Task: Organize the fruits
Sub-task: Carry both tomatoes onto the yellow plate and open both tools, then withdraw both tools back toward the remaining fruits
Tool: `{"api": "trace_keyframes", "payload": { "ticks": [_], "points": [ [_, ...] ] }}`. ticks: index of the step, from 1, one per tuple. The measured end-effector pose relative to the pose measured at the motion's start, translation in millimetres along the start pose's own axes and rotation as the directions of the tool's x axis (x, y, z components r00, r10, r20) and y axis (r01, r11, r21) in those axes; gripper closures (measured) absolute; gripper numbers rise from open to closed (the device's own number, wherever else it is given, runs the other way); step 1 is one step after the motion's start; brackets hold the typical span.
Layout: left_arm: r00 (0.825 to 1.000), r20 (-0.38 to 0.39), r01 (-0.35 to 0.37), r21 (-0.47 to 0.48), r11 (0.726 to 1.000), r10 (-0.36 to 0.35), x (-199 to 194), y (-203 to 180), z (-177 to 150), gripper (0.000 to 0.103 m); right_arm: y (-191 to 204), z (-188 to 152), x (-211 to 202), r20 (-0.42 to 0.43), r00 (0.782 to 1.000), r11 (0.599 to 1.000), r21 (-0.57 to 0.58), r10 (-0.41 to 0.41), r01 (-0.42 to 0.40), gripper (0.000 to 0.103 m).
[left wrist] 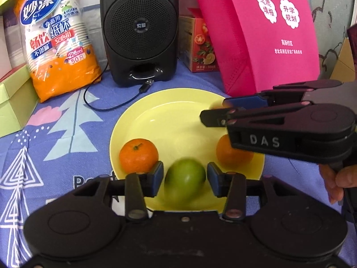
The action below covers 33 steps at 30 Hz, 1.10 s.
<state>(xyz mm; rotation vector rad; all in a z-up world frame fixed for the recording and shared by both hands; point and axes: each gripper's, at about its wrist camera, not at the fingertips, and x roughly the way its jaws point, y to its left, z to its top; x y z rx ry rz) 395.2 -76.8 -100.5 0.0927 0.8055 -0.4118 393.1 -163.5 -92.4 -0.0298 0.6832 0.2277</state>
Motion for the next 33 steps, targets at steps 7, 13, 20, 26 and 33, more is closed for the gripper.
{"api": "trace_keyframes", "payload": {
  "ticks": [7, 13, 20, 26, 33],
  "points": [
    [0.999, 0.039, -0.033, 0.031, 0.999, 0.032, -21.9, -6.9, -1.5, 0.043, 5.1, 1.3, -21.2, 0.039, 0.999, 1.000, -0.026, -0.017, 0.018, 0.062],
    [0.995, 0.090, -0.044, 0.000, 0.999, 0.043, -55.3, -7.7, -11.2, 0.031, 9.0, -5.3, -57.4, 0.086, 0.996, 1.000, -0.012, -0.007, 0.009, 0.061],
    [0.989, 0.131, -0.070, -0.020, 0.997, 0.072, -94.8, -8.4, -33.6, 0.031, 18.3, -28.5, -95.3, 0.108, 0.994, 1.000, 0.008, -0.007, 0.006, 0.058],
    [0.985, 0.148, -0.077, -0.057, 0.995, 0.085, -126.8, -5.3, -56.2, 0.031, 33.2, -54.5, -127.5, 0.123, 0.992, 1.000, 0.012, 0.009, -0.011, 0.056],
    [0.971, 0.211, -0.084, -0.122, 0.989, 0.109, -174.8, -3.5, -93.8, 0.025, 56.6, -86.3, -150.9, 0.109, 0.994, 1.000, -0.026, 0.003, 0.000, 0.053]
  ]
}}
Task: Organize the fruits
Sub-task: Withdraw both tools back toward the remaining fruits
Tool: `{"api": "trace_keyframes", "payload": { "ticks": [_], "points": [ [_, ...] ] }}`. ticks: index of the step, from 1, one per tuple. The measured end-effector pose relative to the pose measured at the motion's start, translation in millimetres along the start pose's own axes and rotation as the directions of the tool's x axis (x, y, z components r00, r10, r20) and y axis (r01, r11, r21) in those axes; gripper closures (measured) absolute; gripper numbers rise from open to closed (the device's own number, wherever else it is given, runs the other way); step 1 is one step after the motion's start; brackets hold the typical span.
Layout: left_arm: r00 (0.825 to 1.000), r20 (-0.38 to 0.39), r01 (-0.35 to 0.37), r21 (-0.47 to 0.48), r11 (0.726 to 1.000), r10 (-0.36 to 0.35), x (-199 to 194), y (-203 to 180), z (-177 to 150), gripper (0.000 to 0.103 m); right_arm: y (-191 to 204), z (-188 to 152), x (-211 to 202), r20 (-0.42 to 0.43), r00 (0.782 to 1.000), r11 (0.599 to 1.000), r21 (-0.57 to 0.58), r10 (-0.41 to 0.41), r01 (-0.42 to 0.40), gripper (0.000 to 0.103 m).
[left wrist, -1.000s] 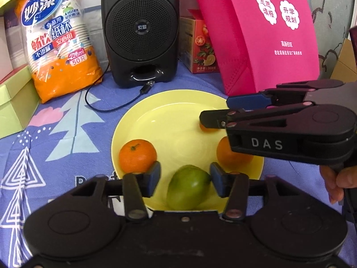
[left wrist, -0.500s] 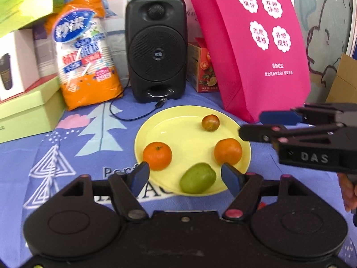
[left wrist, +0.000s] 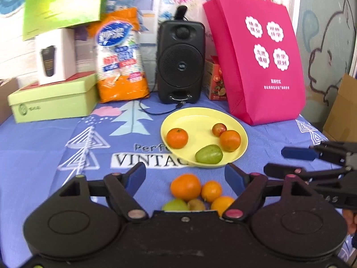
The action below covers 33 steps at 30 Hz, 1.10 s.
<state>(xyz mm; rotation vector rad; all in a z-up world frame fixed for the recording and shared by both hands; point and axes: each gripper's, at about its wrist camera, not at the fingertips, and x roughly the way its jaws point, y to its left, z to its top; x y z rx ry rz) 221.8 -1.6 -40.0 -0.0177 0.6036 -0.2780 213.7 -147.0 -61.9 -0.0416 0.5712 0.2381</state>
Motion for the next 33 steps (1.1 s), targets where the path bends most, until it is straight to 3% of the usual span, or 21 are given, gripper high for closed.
{"api": "trace_keyframes", "payload": {
  "ticks": [6, 10, 12, 14, 18, 28, 33],
  "points": [
    [0.999, 0.043, -0.003, 0.045, 0.999, 0.001, -42.8, -14.1, -42.4, 0.025, 6.3, -29.2, -8.9, -0.032, 0.999, 0.999, 0.039, 0.007, -0.006, 0.052],
    [1.000, 0.011, -0.001, 0.078, 0.997, 0.000, -47.1, -26.7, -72.3, 0.034, 7.7, -45.5, -14.6, -0.047, 0.999, 0.999, 0.054, -0.005, 0.008, 0.034],
    [1.000, -0.011, -0.001, 0.084, 0.996, 0.001, -41.3, -30.4, -82.1, 0.040, 7.3, -51.5, -16.7, -0.051, 0.999, 0.998, 0.058, 0.004, -0.001, 0.033],
    [0.999, -0.033, 0.004, 0.092, 0.996, -0.001, -32.6, -33.6, -87.3, 0.049, 8.3, -55.3, -17.7, -0.057, 0.998, 0.999, 0.052, 0.004, -0.001, 0.031],
    [0.997, -0.063, 0.040, 0.074, 0.996, -0.035, -15.3, -37.6, -92.6, 0.056, 10.0, -58.4, -17.4, -0.061, 0.998, 0.999, 0.046, 0.005, -0.003, 0.027],
    [0.998, -0.064, 0.030, 0.052, 0.998, -0.026, 11.3, -42.4, -93.2, 0.058, 13.7, -60.4, -8.6, -0.089, 0.996, 1.000, 0.023, -0.001, 0.003, 0.025],
    [0.998, -0.052, 0.033, 0.052, 0.998, -0.031, 16.4, -42.7, -93.2, 0.062, 10.2, -62.2, -6.1, -0.095, 0.995, 0.999, 0.028, -0.031, 0.034, 0.015]
  ]
}}
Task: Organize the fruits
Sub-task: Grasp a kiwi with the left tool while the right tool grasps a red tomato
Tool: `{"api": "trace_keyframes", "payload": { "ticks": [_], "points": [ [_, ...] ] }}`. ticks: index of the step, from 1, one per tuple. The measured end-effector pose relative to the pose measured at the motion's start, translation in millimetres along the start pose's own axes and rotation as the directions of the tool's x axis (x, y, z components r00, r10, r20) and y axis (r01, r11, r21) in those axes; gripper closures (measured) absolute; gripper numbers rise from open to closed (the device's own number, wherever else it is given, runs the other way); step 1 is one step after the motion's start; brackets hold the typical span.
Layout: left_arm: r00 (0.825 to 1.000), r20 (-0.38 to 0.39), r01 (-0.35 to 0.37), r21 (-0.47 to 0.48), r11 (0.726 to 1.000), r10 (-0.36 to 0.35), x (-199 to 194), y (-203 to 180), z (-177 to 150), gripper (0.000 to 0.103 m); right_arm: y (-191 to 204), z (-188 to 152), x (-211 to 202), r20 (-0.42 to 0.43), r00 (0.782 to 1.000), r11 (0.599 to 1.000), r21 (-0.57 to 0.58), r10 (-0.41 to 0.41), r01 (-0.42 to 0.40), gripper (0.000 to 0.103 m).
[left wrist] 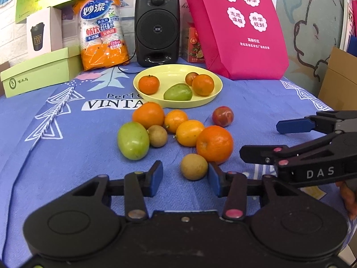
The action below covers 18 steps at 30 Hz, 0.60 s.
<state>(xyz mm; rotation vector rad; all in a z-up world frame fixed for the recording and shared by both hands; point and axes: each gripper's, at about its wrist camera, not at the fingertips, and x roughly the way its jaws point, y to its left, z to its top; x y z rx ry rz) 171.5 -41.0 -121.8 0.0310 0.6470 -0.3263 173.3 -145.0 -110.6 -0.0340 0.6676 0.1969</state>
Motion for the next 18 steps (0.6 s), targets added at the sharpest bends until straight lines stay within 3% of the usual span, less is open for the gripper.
{"api": "trace_keyframes", "payload": {
  "ticks": [3, 13, 15, 17, 18],
  "points": [
    [1.000, 0.007, 0.002, 0.001, 1.000, -0.002, 1.3, -0.8, 0.7, 0.077, -0.4, -0.2, 1.0, 0.001, 1.000, 1.000, -0.001, 0.002, -0.002, 0.015],
    [1.000, 0.002, 0.008, -0.004, 1.000, -0.008, -1.4, 8.3, 1.6, 0.077, 2.1, 6.0, 10.2, 0.005, 1.000, 1.000, -0.019, -0.001, 0.001, 0.015],
    [1.000, -0.001, 0.001, -0.011, 1.000, -0.001, -1.6, 12.0, 1.7, 0.077, 0.1, 9.6, 15.6, 0.001, 1.000, 1.000, -0.012, -0.020, 0.020, 0.020],
    [1.000, -0.005, 0.002, -0.019, 1.000, -0.002, -1.9, 15.2, 1.4, 0.077, -2.6, 13.7, 23.3, -0.017, 0.999, 1.000, 0.000, -0.027, 0.027, 0.040],
    [1.000, -0.006, 0.005, -0.023, 1.000, -0.005, -1.7, 16.9, 1.4, 0.077, -4.0, 15.8, 27.6, -0.023, 0.999, 1.000, 0.005, -0.026, 0.026, 0.041]
  ]
}}
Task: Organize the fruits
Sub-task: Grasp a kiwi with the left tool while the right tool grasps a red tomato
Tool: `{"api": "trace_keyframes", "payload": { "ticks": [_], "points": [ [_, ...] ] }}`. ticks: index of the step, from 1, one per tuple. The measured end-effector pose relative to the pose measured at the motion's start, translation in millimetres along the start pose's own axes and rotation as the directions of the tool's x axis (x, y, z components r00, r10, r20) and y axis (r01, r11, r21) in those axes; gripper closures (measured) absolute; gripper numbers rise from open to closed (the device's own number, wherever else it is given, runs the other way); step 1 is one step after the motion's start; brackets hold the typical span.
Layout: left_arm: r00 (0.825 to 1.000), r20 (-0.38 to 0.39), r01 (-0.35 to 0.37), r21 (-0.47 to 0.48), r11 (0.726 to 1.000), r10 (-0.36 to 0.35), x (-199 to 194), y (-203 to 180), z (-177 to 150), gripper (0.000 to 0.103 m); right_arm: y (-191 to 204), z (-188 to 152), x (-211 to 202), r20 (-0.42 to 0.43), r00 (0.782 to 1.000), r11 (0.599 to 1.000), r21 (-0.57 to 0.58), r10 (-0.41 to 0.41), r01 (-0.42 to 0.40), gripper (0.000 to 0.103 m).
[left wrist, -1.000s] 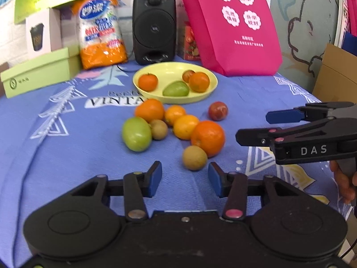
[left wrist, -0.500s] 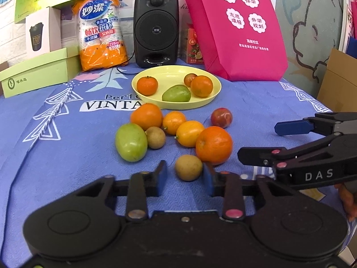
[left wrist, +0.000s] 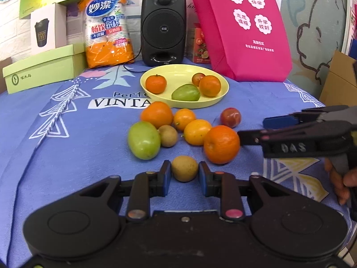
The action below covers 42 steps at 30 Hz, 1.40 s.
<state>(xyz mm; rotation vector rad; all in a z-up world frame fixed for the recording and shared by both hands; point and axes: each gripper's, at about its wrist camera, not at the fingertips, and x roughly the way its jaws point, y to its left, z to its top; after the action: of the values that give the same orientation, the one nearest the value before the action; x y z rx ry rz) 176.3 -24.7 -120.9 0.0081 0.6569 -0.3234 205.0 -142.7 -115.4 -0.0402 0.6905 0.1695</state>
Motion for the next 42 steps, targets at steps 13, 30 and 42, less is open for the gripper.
{"api": "trace_keyframes", "payload": {
  "ticks": [13, 30, 42],
  "points": [
    [1.000, -0.005, 0.004, -0.011, 1.000, -0.004, 1.5, 1.9, 0.0, 0.077, -1.9, 27.9, 45.0, -0.045, 0.997, 0.997, 0.029, 0.066, -0.065, 0.064],
    [1.000, -0.012, 0.001, -0.027, 1.000, -0.001, -4.2, 1.6, -2.5, 0.077, -0.4, 6.9, 12.8, -0.017, 0.997, 0.996, 0.052, 0.075, -0.074, 0.072],
    [1.000, -0.014, 0.001, -0.031, 1.000, -0.001, -11.4, -0.9, -4.5, 0.077, -2.1, -17.7, -28.0, 0.004, 0.997, 0.996, 0.055, 0.076, -0.076, 0.072]
  ]
}}
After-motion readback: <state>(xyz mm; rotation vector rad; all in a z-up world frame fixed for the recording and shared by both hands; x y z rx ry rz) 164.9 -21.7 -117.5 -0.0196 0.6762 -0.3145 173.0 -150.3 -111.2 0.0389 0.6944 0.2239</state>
